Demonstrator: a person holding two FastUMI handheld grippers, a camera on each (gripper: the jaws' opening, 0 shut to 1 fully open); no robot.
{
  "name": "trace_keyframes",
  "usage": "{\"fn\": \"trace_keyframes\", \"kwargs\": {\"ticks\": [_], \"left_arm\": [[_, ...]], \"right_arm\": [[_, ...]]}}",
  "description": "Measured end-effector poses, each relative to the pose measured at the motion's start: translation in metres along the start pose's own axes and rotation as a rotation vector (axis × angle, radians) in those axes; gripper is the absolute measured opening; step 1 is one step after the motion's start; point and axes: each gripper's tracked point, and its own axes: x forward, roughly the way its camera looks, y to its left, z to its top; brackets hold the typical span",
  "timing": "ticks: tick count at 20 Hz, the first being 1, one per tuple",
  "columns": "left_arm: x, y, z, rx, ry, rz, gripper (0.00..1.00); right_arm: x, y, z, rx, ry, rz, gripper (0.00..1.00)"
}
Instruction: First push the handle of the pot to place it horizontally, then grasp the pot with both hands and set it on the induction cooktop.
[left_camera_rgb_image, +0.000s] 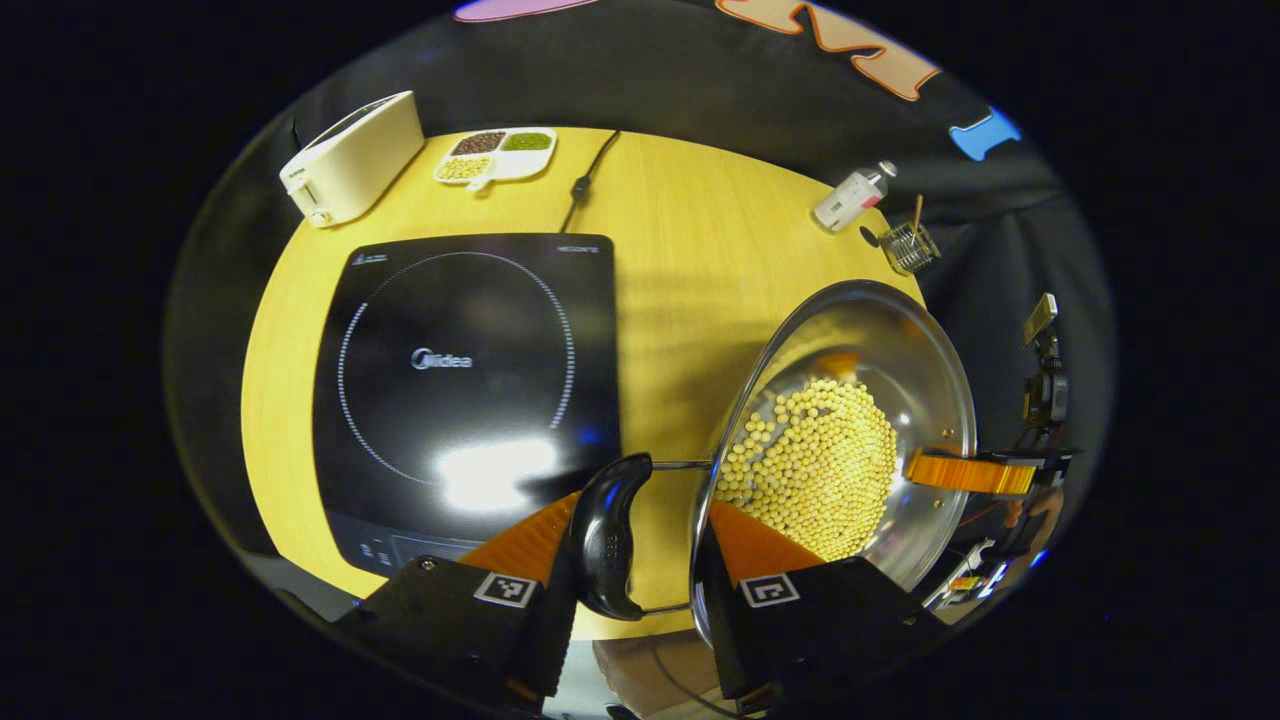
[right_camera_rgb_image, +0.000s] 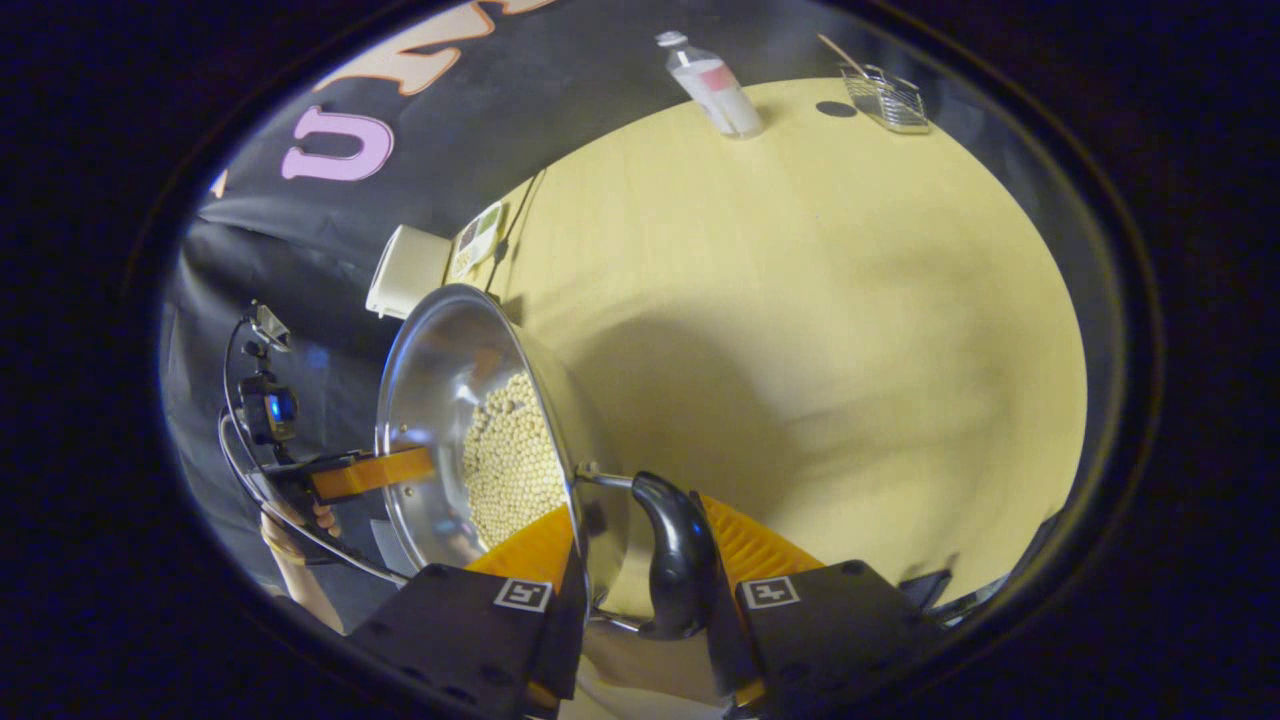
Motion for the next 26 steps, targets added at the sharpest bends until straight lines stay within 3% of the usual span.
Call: {"fn": "trace_keyframes", "kwargs": {"ticks": [13, 20, 21, 26], "left_arm": [[-0.025, 0.172, 0.014, 0.002, -0.037, 0.006, 0.59], [-0.006, 0.216, 0.042, 0.018, -0.072, 0.033, 0.58], [-0.003, 0.219, 0.046, 0.023, -0.078, 0.035, 0.59], [0.01, 0.234, 0.065, 0.033, -0.109, 0.049, 0.59]], "right_arm": [[-0.002, -0.005, 0.008, -0.02, -0.036, -0.022, 0.54], [-0.009, -0.016, 0.027, -0.022, -0.046, -0.047, 0.54], [-0.013, -0.02, 0.031, -0.017, -0.047, -0.048, 0.48], [-0.029, -0.037, 0.051, -0.018, -0.063, -0.05, 0.48]]}}
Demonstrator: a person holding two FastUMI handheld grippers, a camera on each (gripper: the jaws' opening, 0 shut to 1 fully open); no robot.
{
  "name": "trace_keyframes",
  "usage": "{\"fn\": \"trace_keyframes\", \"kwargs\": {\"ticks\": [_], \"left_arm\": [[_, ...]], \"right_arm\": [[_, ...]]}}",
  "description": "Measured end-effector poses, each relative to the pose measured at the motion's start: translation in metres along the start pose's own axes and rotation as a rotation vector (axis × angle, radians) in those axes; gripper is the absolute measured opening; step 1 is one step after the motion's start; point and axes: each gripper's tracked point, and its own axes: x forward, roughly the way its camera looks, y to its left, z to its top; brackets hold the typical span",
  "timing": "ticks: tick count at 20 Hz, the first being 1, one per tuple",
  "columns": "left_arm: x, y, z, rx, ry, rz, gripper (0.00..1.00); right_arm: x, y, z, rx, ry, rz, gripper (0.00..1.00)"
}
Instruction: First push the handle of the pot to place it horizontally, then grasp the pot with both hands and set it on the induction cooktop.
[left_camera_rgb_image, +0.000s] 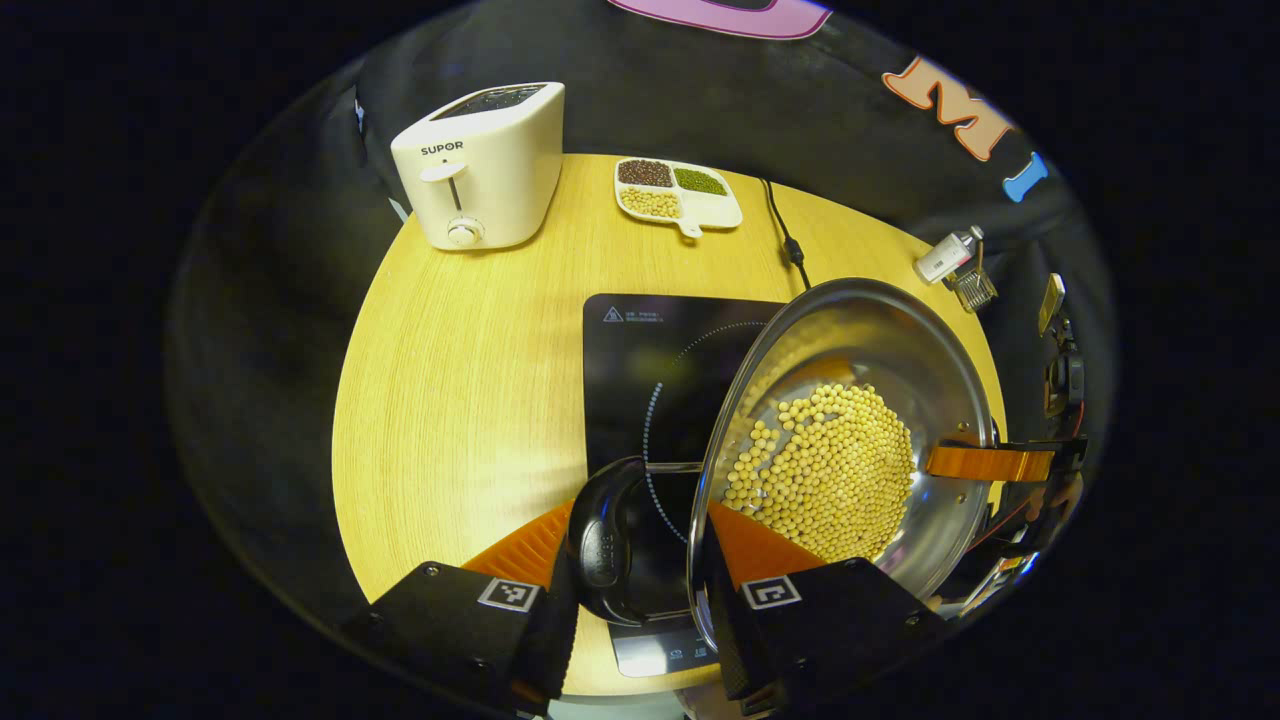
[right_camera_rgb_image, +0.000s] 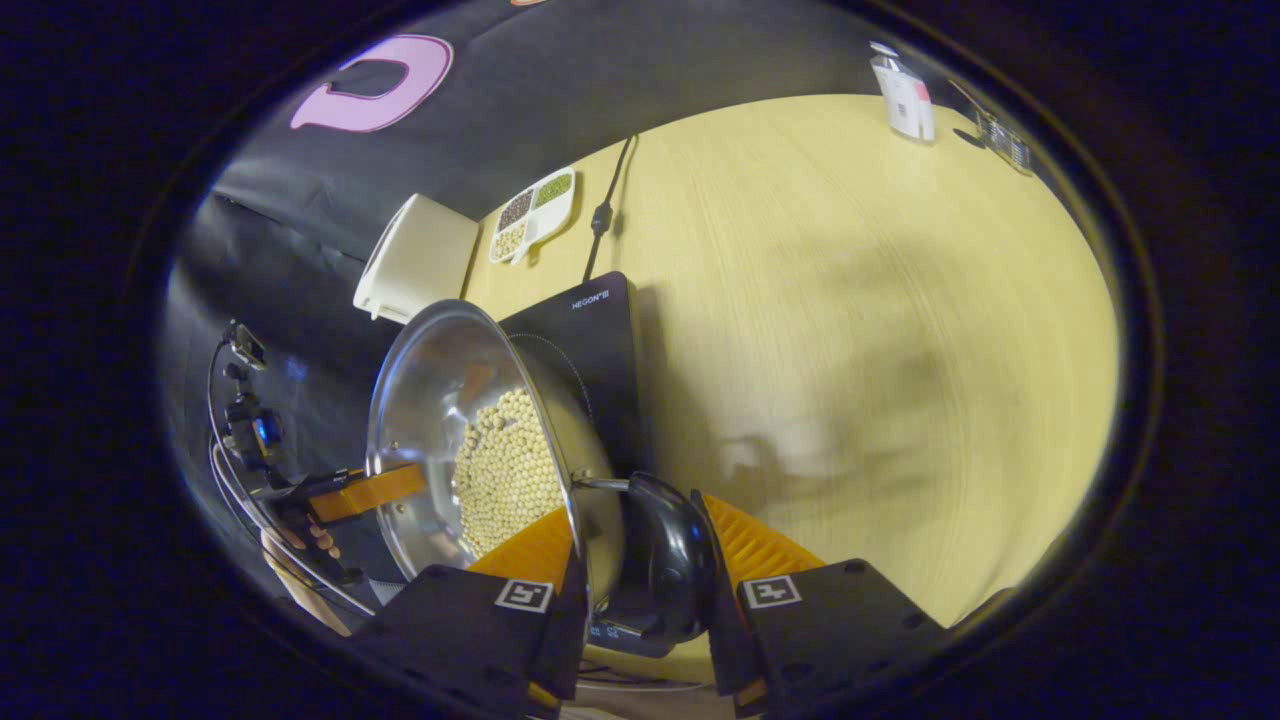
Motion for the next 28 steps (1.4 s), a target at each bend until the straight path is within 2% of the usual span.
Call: {"fn": "trace_keyframes", "kwargs": {"ticks": [7, 8, 14, 15, 23, 24, 25, 26, 28], "left_arm": [[0.007, 0.013, 0.01, 0.006, -0.036, 0.022, 0.6], [0.007, 0.014, 0.011, 0.008, -0.038, 0.025, 0.59], [0.009, 0.016, 0.016, 0.008, -0.071, 0.025, 0.63], [0.009, 0.016, 0.016, 0.005, -0.075, 0.02, 0.63], [0.009, 0.015, 0.01, -0.048, -0.105, 0.002, 0.65], [0.009, 0.015, 0.01, -0.052, -0.112, 0.007, 0.65], [0.008, 0.016, 0.01, -0.042, -0.128, 0.012, 0.67], [0.006, 0.019, 0.011, -0.021, -0.153, 0.03, 0.69], [-0.003, 0.024, 0.014, 0.015, -0.218, 0.071, 0.77]], "right_arm": [[0.011, 0.001, 0.019, -0.005, -0.023, 0.005, 0.48], [0.012, 0.005, 0.02, -0.008, -0.027, 0.005, 0.54], [0.017, 0.009, 0.023, -0.021, -0.033, 0.019, 0.54], [0.017, 0.01, 0.024, -0.024, -0.035, 0.023, 0.48], [0.016, 0.009, 0.025, -0.045, -0.045, 0.031, 0.51], [0.016, 0.007, 0.025, -0.049, -0.05, 0.023, 0.52], [0.015, 0.004, 0.026, -0.051, -0.058, 0.007, 0.61], [0.012, 0.002, 0.027, -0.057, -0.074, 0.0, 0.55], [0.003, 0.003, 0.032, -0.062, -0.141, 0.012, 0.82]]}}
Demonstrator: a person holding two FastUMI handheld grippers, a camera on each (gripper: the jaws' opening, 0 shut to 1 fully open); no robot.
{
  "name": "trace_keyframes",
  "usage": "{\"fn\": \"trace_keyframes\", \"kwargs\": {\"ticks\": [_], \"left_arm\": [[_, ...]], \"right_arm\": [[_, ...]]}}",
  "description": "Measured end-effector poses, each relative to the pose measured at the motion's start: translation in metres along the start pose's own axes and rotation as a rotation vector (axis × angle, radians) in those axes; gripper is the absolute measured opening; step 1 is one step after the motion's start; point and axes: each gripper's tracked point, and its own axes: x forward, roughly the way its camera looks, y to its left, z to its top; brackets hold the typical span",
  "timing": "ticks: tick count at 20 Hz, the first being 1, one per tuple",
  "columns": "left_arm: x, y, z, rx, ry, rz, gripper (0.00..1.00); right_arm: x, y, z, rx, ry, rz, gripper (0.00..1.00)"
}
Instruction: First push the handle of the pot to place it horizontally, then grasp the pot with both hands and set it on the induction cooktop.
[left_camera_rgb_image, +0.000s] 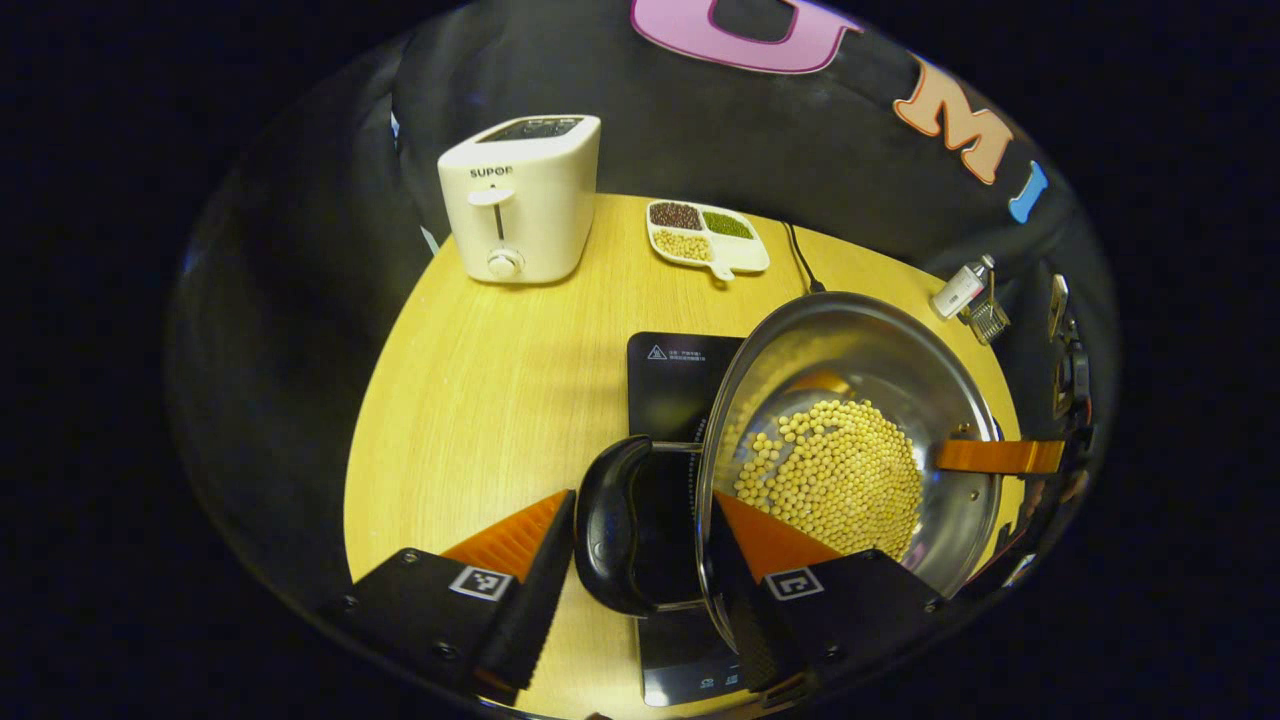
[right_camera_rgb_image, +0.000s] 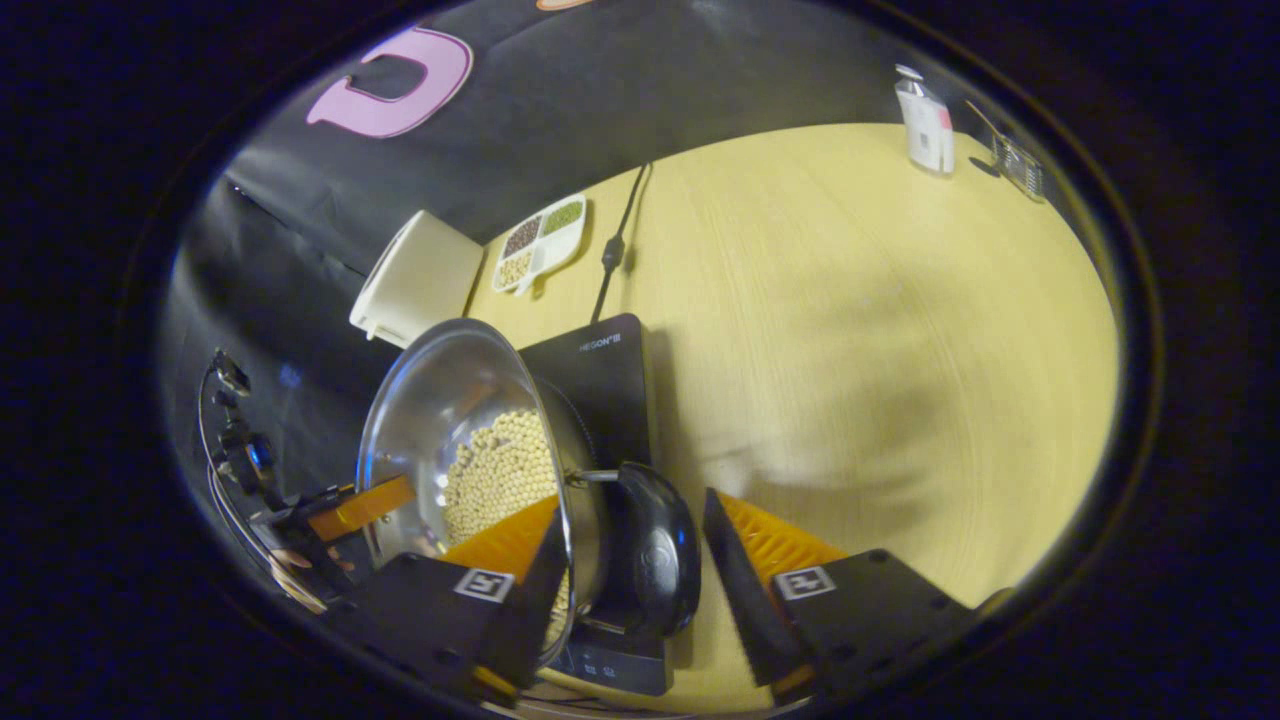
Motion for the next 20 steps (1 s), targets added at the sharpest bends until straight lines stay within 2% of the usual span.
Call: {"fn": "trace_keyframes", "kwargs": {"ticks": [1, 2, 6, 7, 8, 9, 12, 13, 14, 18, 19, 20], "left_arm": [[-0.008, 0.0, 0.002, 0.009, -0.037, 0.01, 0.93], [-0.014, -0.001, 0.006, 0.005, -0.071, 0.018, 1.0], [-0.047, 0.003, 0.014, -0.011, -0.191, 0.063, 0.98], [-0.055, 0.002, 0.017, -0.012, -0.219, 0.077, 0.98], [-0.065, 0.0, 0.019, -0.012, -0.242, 0.085, 0.98], [-0.074, -0.003, 0.019, -0.013, -0.263, 0.096, 0.98], [-0.096, -0.014, 0.017, -0.005, -0.303, 0.13, 0.98], [-0.102, -0.021, 0.014, -0.004, -0.309, 0.134, 0.98], [-0.107, -0.03, 0.014, -0.005, -0.317, 0.134, 0.98], [-0.13, -0.073, 0.011, -0.01, -0.354, 0.126, 0.98], [-0.139, -0.09, 0.016, -0.005, -0.368, 0.131, 0.98], [-0.144, -0.103, 0.02, 0.0, -0.388, 0.137, 0.98]], "right_arm": [[-0.01, -0.001, 0.003, -0.016, -0.032, -0.002, 0.96], [-0.017, -0.004, 0.005, -0.033, -0.067, -0.011, 0.95], [-0.062, -0.009, 0.021, -0.083, -0.215, -0.039, 0.94], [-0.074, -0.011, 0.026, -0.088, -0.249, -0.047, 1.0], [-0.085, -0.013, 0.028, -0.091, -0.28, -0.06, 0.93], [-0.095, -0.017, 0.03, -0.096, -0.304, -0.075, 1.0], [-0.131, -0.031, 0.033, -0.125, -0.368, -0.128, 1.0], [-0.142, -0.035, 0.035, -0.133, -0.385, -0.135, 1.0], [-0.153, -0.038, 0.036, -0.137, -0.402, -0.142, 0.93], [-0.199, -0.058, 0.046, -0.16, -0.482, -0.153, 0.94], [-0.211, -0.063, 0.05, -0.172, -0.505, -0.157, 1.0], [-0.224, -0.068, 0.055, -0.186, -0.527, -0.157, 1.0]]}}
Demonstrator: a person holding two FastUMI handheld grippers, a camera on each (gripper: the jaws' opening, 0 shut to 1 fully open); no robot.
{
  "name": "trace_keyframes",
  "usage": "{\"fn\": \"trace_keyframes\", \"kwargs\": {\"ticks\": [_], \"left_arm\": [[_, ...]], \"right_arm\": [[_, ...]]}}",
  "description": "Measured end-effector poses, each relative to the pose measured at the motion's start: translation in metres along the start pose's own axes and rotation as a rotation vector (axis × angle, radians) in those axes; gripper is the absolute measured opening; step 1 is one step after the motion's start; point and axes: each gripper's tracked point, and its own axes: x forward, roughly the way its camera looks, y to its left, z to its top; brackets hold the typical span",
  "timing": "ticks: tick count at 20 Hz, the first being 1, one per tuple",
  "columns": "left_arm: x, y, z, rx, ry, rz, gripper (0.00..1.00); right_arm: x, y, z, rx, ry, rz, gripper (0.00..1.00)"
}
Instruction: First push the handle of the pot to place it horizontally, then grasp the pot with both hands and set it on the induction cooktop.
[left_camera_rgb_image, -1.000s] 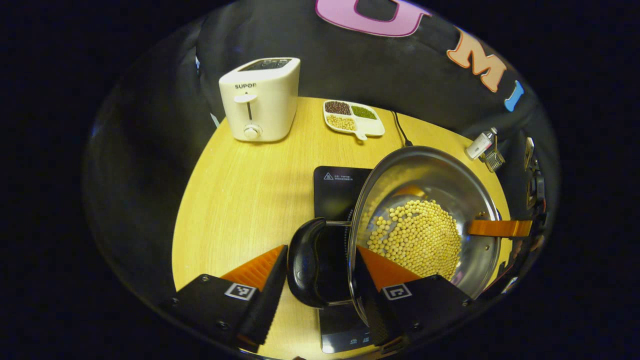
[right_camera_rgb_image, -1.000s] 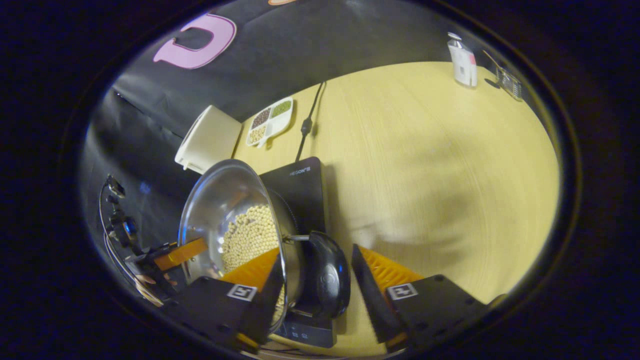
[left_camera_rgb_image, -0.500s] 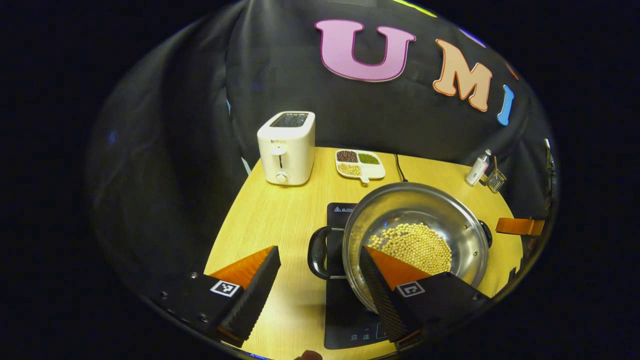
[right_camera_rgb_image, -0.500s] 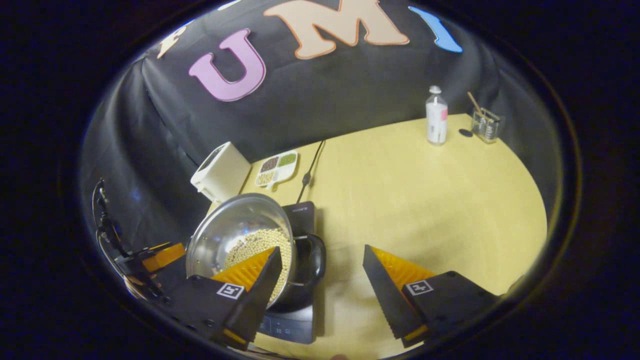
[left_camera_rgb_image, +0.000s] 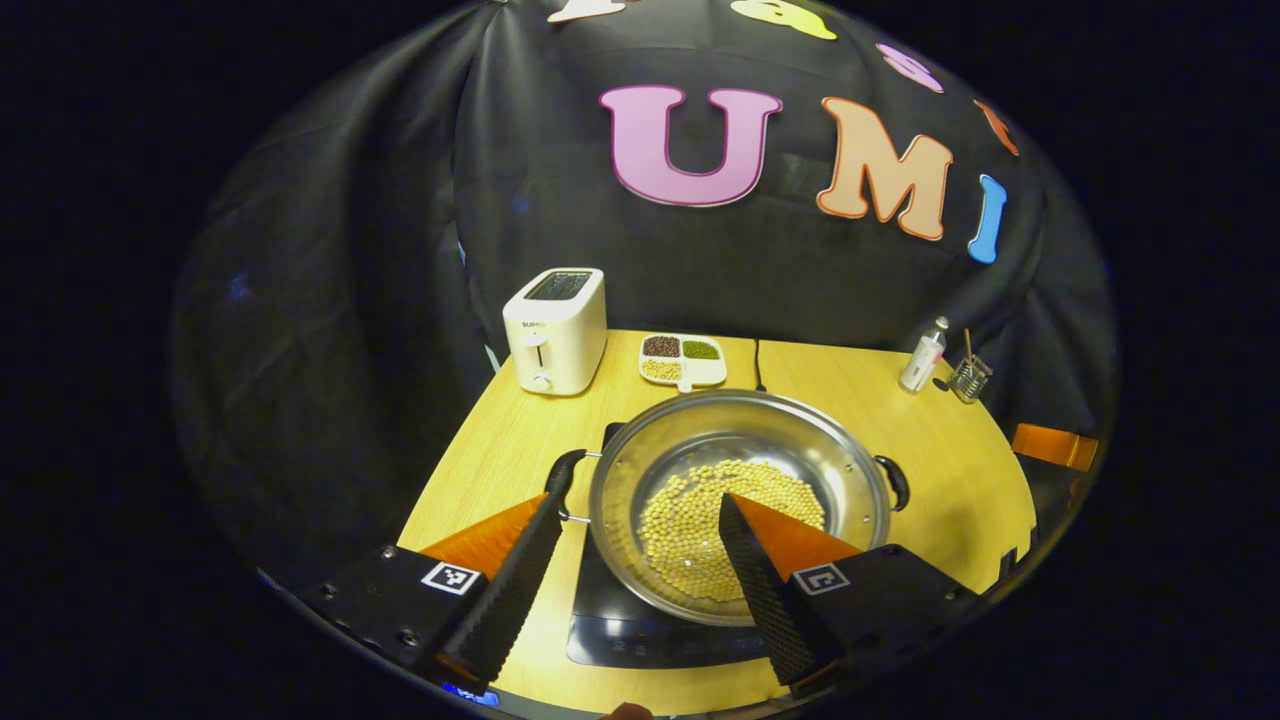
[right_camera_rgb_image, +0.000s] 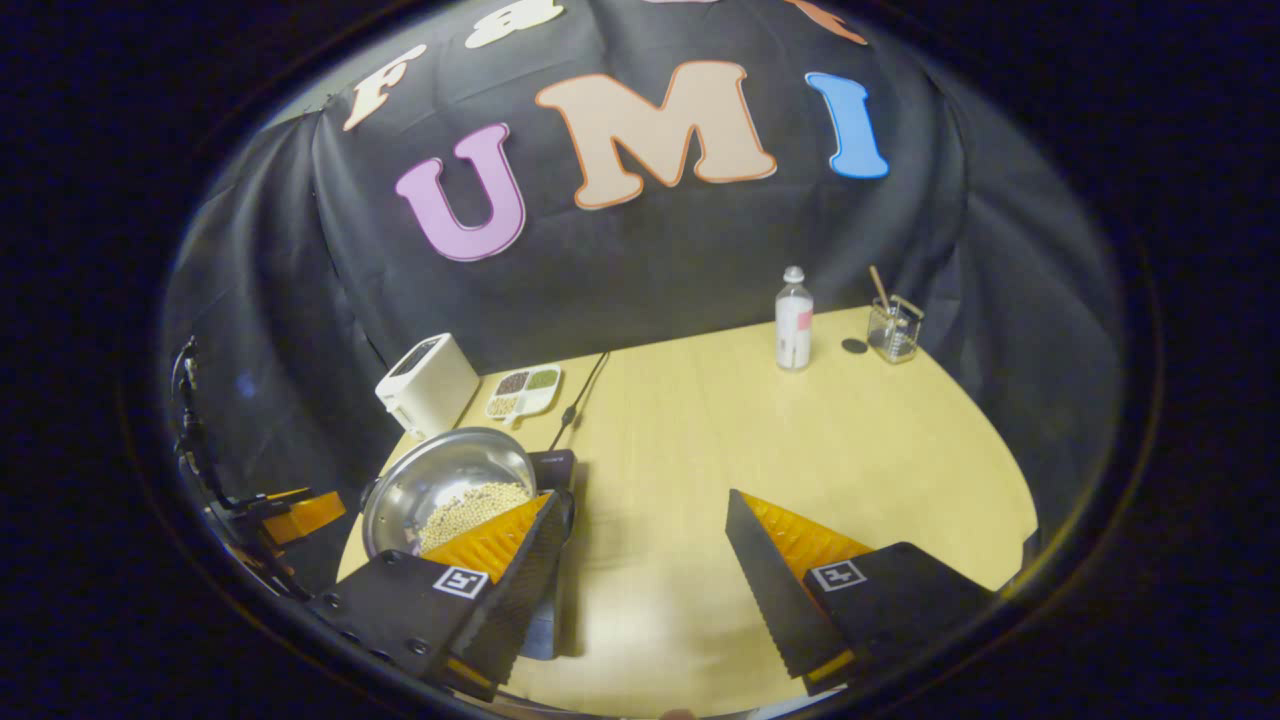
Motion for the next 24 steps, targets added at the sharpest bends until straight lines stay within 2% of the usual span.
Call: {"fn": "trace_keyframes", "kwargs": {"ticks": [1, 2, 3, 4, 5, 8, 9, 10, 11, 12, 13, 14, 16, 20, 21, 22, 23, 24], "left_arm": [[-0.006, -0.013, 0.007, 0.003, -0.02, 0.005, 0.98], [-0.015, -0.028, 0.014, 0.004, -0.047, 0.008, 0.98], [-0.024, -0.044, 0.022, 0.003, -0.077, 0.008, 0.98], [-0.035, -0.063, 0.033, -0.002, -0.114, 0.007, 0.98], [-0.042, -0.076, 0.039, -0.01, -0.139, 0.004, 0.97], [-0.071, -0.13, 0.075, -0.025, -0.266, -0.012, 0.97], [-0.079, -0.146, 0.086, -0.022, -0.307, -0.015, 0.97], [-0.088, -0.16, 0.096, -0.018, -0.343, -0.015, 0.96], [-0.097, -0.172, 0.106, -0.01, -0.381, -0.011, 0.96], [-0.106, -0.183, 0.117, -0.003, -0.42, -0.005, 0.96], [-0.116, -0.195, 0.125, 0.002, -0.457, 0.002, 0.96], [-0.124, -0.208, 0.131, 0.009, -0.491, 0.005, 0.96], [-0.141, -0.224, 0.14, 0.021, -0.539, 0.014, 0.96], [-0.166, -0.246, 0.147, 0.034, -0.598, 0.033, 0.96], [-0.17, -0.247, 0.146, 0.035, -0.602, 0.04, 0.93], [-0.173, -0.249, 0.145, 0.036, -0.604, 0.048, 0.96], [-0.175, -0.251, 0.143, 0.036, -0.604, 0.054, 0.96], [-0.176, -0.252, 0.143, 0.034, -0.603, 0.057, 0.96]], "right_arm": [[-0.011, -0.007, 0.008, -0.012, -0.024, 0.004, 0.93], [-0.022, -0.014, 0.017, -0.025, -0.046, 0.012, 0.93], [-0.029, -0.02, 0.027, -0.034, -0.072, 0.02, 1.0], [-0.037, -0.027, 0.038, -0.042, -0.095, 0.031, 0.94], [-0.047, -0.033, 0.048, -0.044, -0.115, 0.043, 0.93], [-0.075, -0.051, 0.084, -0.042, -0.188, 0.085, 0.93], [-0.084, -0.056, 0.097, -0.046, -0.214, 0.1, 1.0], [-0.093, -0.063, 0.107, -0.056, -0.24, 0.105, 1.0], [-0.099, -0.07, 0.12, -0.071, -0.27, 0.105, 0.93], [-0.107, -0.074, 0.127, -0.083, -0.291, 0.112, 1.0], [-0.113, -0.077, 0.136, -0.092, -0.311, 0.118, 0.93], [-0.119, -0.079, 0.141, -0.096, -0.326, 0.128, 0.93], [-0.128, -0.081, 0.152, -0.096, -0.344, 0.156, 0.93], [-0.144, -0.102, 0.178, -0.126, -0.388, 0.157, 0.93], [-0.15, -0.105, 0.181, -0.137, -0.403, 0.152, 0.93], [-0.156, -0.109, 0.187, -0.15, -0.419, 0.148, 1.0], [-0.164, -0.114, 0.192, -0.161, -0.434, 0.145, 1.0], [-0.169, -0.118, 0.196, -0.168, -0.445, 0.142, 0.93]]}}
